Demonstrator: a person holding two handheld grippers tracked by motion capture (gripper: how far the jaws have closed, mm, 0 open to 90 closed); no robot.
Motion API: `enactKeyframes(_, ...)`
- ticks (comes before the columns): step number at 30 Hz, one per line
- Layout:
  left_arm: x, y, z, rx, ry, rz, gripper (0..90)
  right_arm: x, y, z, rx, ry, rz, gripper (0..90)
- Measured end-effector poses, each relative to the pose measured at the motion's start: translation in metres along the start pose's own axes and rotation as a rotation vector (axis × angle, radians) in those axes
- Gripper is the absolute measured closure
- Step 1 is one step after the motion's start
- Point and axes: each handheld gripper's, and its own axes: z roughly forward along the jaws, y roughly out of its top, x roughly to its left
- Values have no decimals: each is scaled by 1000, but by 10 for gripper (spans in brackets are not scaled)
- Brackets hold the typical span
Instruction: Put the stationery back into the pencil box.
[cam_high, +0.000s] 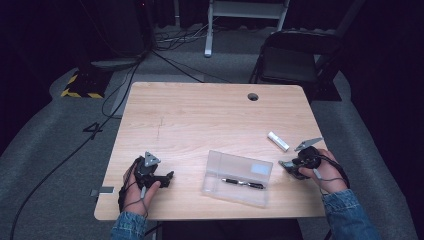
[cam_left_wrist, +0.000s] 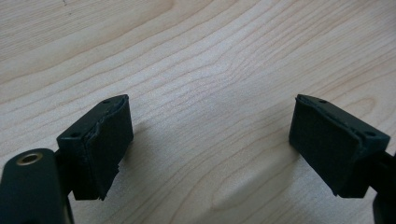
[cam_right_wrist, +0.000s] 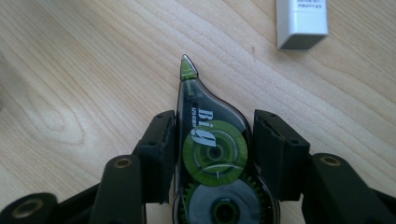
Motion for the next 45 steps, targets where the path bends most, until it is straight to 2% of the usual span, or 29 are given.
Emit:
enactKeyframes(15, 0, 0, 0, 0, 0, -1, 140, 0, 0, 0, -7, -18, 59, 530)
enactKeyframes(24, 0, 0, 0, 1, 1, 0, 140, 0, 1, -5, -17, -8, 71, 531)
enactKeyframes(32, 0, 0, 0, 1, 1, 0, 140, 3, 4, -13, -25, -9, 65, 533)
enactKeyframes(45, 0, 0, 0, 0, 0, -1, 141, 14, 12, -34, -77, -15, 40, 533)
